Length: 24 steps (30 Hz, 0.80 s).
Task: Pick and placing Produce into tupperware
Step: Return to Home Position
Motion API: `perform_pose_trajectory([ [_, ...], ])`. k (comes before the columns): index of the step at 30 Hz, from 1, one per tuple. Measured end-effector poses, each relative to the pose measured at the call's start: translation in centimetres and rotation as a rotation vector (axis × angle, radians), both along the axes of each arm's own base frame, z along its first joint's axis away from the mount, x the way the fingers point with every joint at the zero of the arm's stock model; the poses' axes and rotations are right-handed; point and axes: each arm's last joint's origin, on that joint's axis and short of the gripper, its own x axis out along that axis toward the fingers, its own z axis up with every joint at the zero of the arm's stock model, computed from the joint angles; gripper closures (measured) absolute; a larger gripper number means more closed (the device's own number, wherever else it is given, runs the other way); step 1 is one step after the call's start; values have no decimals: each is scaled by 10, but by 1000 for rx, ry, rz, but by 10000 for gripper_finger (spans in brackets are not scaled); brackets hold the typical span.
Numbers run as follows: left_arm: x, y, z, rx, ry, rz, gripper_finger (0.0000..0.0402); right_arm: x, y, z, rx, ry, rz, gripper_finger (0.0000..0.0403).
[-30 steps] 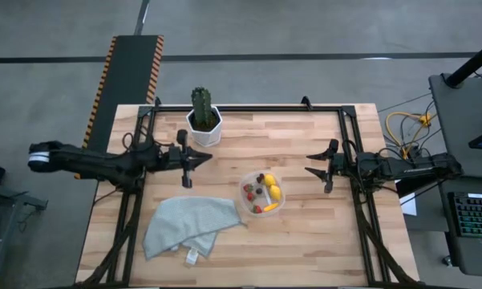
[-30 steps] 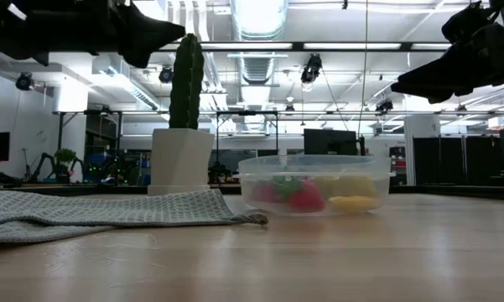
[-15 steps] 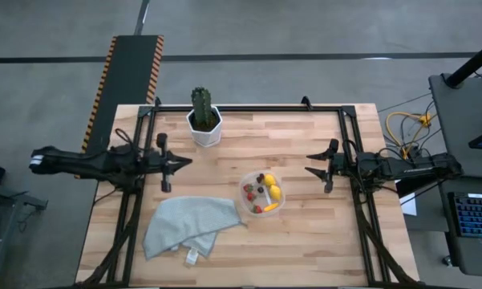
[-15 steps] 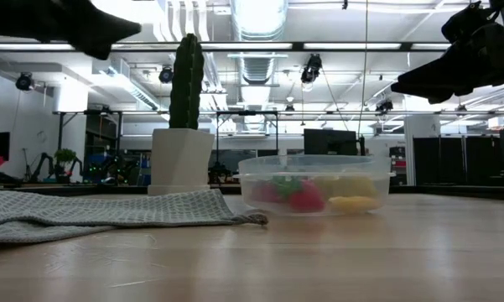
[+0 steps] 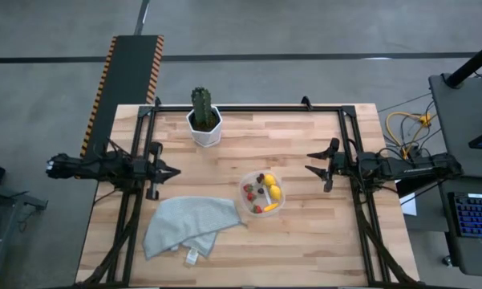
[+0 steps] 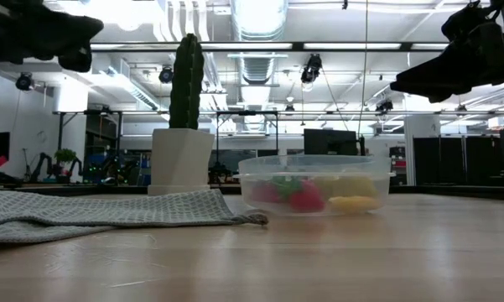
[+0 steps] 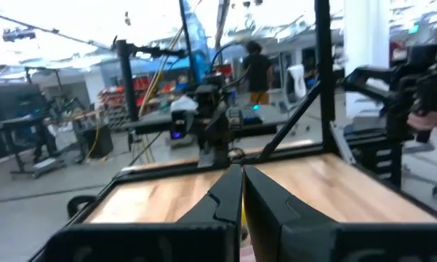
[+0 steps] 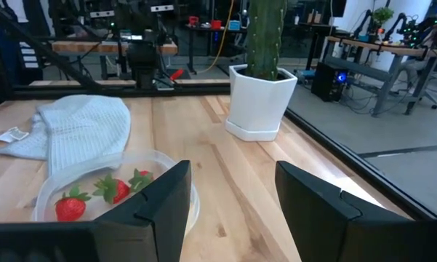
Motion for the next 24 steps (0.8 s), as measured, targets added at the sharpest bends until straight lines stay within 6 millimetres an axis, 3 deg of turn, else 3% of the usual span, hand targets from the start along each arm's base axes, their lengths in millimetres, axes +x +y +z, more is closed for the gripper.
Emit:
perform_pose_trajectory([
  [9,0,0,-25,-49,26,3,401,0,0,0,0,-1,0,209],
  [24,2,-1,-37,-82,51,-34,401,0,0,0,0,0,0,209],
])
